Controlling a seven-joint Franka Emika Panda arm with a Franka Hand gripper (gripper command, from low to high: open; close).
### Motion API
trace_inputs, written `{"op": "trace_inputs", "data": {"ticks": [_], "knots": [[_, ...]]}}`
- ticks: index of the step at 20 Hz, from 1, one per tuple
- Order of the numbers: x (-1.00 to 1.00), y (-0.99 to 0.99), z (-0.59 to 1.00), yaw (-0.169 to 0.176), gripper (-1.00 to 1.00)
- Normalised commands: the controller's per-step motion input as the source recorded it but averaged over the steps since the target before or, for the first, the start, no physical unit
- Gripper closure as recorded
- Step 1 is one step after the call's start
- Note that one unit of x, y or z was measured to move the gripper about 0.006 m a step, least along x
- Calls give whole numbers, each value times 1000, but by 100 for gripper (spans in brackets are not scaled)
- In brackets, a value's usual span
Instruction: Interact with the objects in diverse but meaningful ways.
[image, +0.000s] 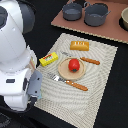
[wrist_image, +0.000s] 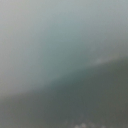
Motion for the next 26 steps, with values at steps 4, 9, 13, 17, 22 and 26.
{"op": "trace_inputs", "data": {"ticks": [4, 9, 13, 17, 22, 26], "knots": [[175, 38, 73, 9, 100], [278, 623, 446, 92, 100], [266, 805, 437, 119, 100], [374, 841, 441, 107, 100], [346, 842, 385, 108, 100], [-11, 847, 299, 89, 100]]}}
